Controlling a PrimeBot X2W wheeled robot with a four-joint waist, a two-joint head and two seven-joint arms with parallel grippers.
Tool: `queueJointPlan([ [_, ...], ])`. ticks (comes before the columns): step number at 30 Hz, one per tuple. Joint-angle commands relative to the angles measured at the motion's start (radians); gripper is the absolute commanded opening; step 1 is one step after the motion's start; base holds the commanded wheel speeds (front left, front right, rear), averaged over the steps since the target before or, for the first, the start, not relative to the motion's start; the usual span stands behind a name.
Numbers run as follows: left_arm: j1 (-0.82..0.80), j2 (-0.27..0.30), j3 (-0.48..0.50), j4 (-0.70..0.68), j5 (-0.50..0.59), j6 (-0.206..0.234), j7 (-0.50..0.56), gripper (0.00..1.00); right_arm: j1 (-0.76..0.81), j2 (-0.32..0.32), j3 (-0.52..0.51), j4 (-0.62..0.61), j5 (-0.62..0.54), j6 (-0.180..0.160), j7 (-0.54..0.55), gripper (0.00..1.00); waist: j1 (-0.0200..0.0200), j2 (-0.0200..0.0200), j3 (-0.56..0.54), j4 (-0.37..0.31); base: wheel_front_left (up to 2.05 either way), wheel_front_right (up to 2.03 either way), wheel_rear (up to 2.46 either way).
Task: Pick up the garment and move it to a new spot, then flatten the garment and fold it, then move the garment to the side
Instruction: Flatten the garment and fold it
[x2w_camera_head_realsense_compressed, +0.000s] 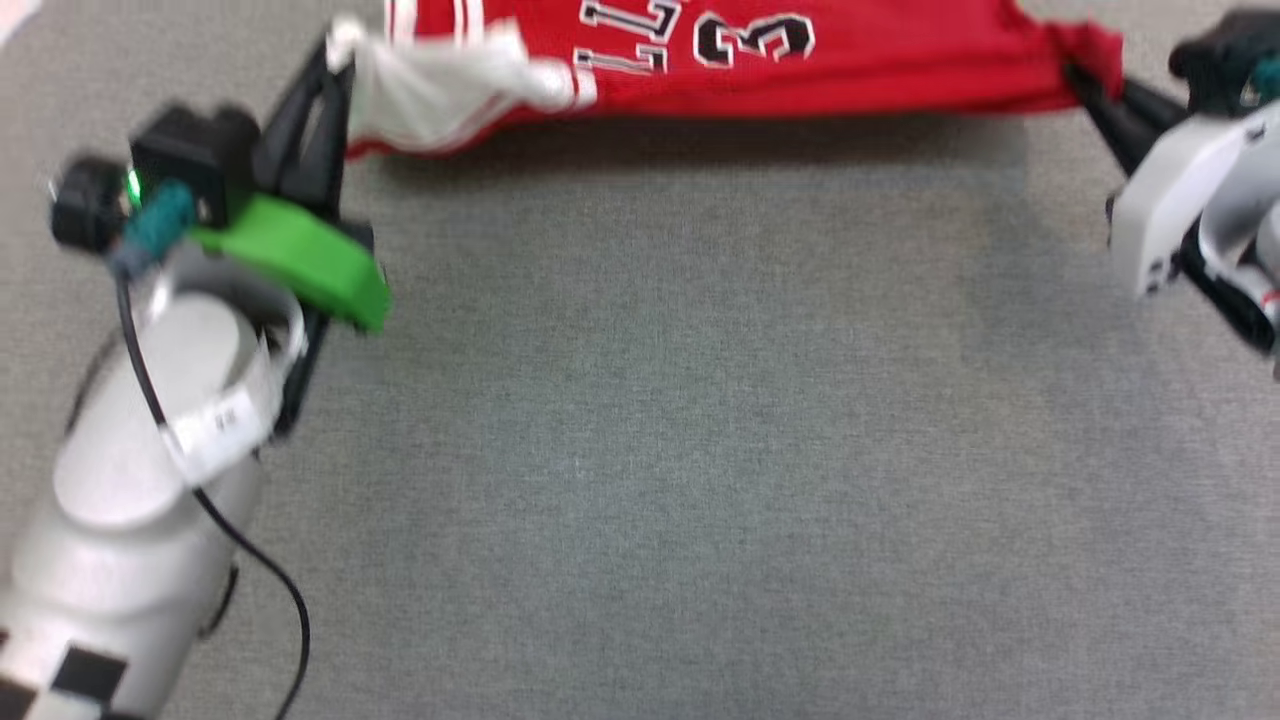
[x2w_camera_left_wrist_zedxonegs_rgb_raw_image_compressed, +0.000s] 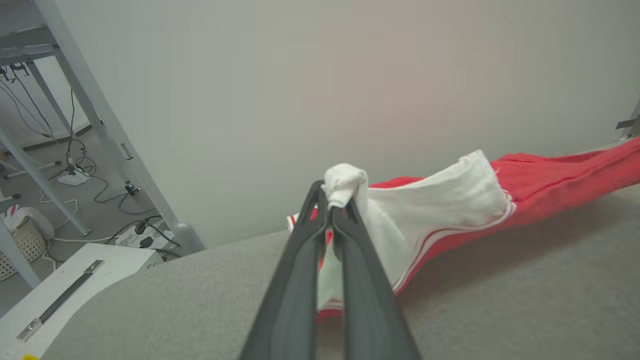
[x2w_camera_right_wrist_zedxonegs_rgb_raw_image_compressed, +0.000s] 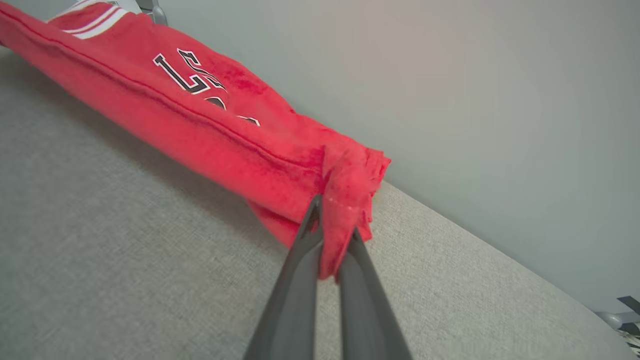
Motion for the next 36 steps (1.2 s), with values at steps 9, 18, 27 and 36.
queueJointPlan([
  [9, 0.393, 0.029, -0.038, -0.164, -0.065, 0.097, 0.030, 0.00, 0.295, -0.074, 0.018, -0.098, 0.053, -0.001, -0.014, 0.00, 0.0001, 0.0036, -0.167, 0.006, 0.00, 0.00, 0.00],
  [18, 0.668, 0.033, -0.082, -0.224, -0.126, 0.143, 0.046, 0.00, 0.561, -0.138, -0.043, -0.192, 0.072, -0.001, -0.002, 0.00, 0.0001, 0.0036, -0.257, 0.012, 0.00, 0.00, 0.00],
  [27, 0.865, 0.064, -0.093, -0.334, -0.172, 0.218, 0.084, 0.00, 0.812, -0.184, -0.167, -0.316, 0.061, -0.001, 0.053, 0.00, 0.0001, 0.0036, -0.303, 0.006, 0.00, 0.00, 0.00],
  [36, 0.950, 0.107, -0.121, -0.438, -0.173, 0.259, 0.144, 0.00, 1.023, -0.187, -0.346, -0.445, 0.015, -0.001, 0.142, 0.00, 0.0001, 0.0036, -0.308, 0.016, 0.00, 0.00, 0.00],
])
